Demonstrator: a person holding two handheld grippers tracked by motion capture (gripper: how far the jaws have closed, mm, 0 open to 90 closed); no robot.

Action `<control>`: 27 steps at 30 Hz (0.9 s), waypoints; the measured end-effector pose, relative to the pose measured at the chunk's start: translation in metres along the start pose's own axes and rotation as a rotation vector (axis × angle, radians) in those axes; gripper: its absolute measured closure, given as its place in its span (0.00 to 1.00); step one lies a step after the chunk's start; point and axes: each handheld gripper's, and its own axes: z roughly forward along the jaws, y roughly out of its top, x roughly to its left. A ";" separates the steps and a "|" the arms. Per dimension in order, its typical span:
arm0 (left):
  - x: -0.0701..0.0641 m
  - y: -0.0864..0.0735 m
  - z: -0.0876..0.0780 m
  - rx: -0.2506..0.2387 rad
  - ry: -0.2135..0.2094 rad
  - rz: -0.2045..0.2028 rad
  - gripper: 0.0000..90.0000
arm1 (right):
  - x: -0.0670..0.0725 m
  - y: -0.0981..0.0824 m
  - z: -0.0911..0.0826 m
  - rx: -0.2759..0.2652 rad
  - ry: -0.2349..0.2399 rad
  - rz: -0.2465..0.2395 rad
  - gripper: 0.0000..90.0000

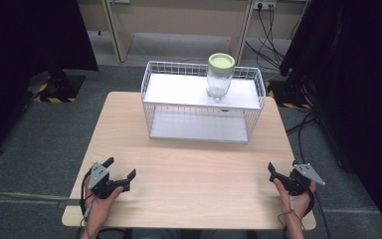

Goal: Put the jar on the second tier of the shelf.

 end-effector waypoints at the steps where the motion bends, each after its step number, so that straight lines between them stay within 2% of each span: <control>1: 0.000 0.000 0.000 0.000 0.000 0.000 0.01 | 0.000 0.000 0.000 -0.002 -0.001 0.002 0.02; 27: -0.001 0.000 0.000 0.003 -0.003 0.006 0.01 | -0.001 -0.001 -0.002 -0.022 -0.001 0.009 0.03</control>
